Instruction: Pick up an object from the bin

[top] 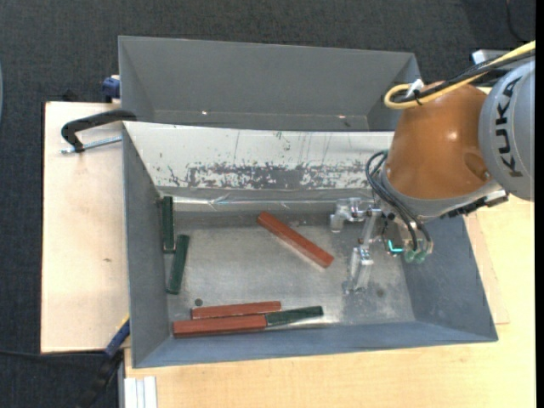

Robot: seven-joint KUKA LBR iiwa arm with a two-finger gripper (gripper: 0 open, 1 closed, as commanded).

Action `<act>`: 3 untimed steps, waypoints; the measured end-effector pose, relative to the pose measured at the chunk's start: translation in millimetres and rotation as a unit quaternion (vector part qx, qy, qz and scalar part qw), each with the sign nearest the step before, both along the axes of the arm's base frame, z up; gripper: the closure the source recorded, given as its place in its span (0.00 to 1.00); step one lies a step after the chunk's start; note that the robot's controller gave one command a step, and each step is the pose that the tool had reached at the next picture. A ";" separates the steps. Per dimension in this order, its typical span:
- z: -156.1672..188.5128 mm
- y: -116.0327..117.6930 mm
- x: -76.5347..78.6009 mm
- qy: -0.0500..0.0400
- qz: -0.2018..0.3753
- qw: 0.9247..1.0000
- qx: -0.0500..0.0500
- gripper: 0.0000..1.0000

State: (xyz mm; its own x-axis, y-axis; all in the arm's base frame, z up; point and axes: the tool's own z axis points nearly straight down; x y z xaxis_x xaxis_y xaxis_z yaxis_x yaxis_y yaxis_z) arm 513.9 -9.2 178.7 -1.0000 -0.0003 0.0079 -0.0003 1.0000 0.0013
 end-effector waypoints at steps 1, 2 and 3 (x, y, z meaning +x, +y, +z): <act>3.6 -0.1 1.1 -0.003 0.000 1.000 0.000 0.00; -54.8 8.7 22.4 -0.007 0.030 1.000 0.000 0.00; -108.0 5.3 51.1 -0.007 -0.059 0.998 0.000 1.00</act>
Offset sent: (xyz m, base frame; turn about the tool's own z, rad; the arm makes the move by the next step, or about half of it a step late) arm 0.0346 0.0159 -0.1071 -0.1101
